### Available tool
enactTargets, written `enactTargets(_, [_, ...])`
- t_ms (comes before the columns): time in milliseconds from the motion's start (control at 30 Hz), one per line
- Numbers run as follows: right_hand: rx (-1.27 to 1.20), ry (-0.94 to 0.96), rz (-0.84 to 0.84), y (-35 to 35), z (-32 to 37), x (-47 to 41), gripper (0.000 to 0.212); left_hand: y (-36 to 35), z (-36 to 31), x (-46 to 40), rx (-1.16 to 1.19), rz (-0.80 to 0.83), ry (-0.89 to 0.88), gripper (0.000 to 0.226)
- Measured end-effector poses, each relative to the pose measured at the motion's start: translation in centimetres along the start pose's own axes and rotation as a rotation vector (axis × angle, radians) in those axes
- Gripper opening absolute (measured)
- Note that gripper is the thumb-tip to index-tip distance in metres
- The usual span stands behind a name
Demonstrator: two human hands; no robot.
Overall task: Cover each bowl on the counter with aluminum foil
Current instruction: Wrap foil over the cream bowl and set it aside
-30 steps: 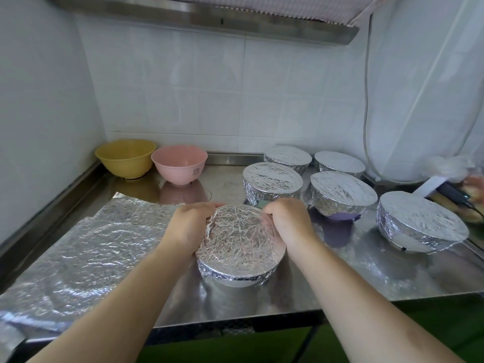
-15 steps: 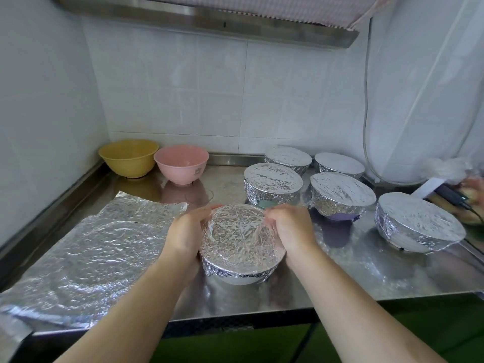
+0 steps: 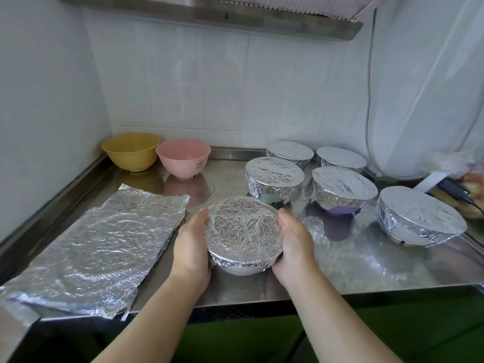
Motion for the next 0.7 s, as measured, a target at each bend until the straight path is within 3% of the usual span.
enactTargets(200, [0.031, 0.077, -0.025, 0.4, 0.7, 1.1, 0.032, 0.6, -0.8, 0.0, -0.121, 0.027, -0.072, 0.037])
enactTargets(400, [0.041, 0.176, -0.101, 0.4, -0.8, 1.9, 0.033, 1.7, 2.2, -0.3, -0.157, -0.063, -0.092, 0.066])
enactTargets(500, [0.007, 0.161, -0.154, 0.6, -1.3, 1.6, 0.034, 1.4, 2.2, -0.1, -0.148, -0.052, -0.082, 0.070])
enactTargets(700, [0.005, 0.133, -0.105, 0.5, -1.5, 1.4, 0.033, 1.7, 2.4, -0.6, -0.242, -0.034, -0.080, 0.072])
Point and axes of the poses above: each hand's wrist, its own x-axis away from the middle knuckle, its own y-axis out of the back of the hand, z = x × y, the point moved 6 cm from there along -x, towards the middle knuckle, and after that the axes turned 4 degrees about y, right-handed, at the moved point
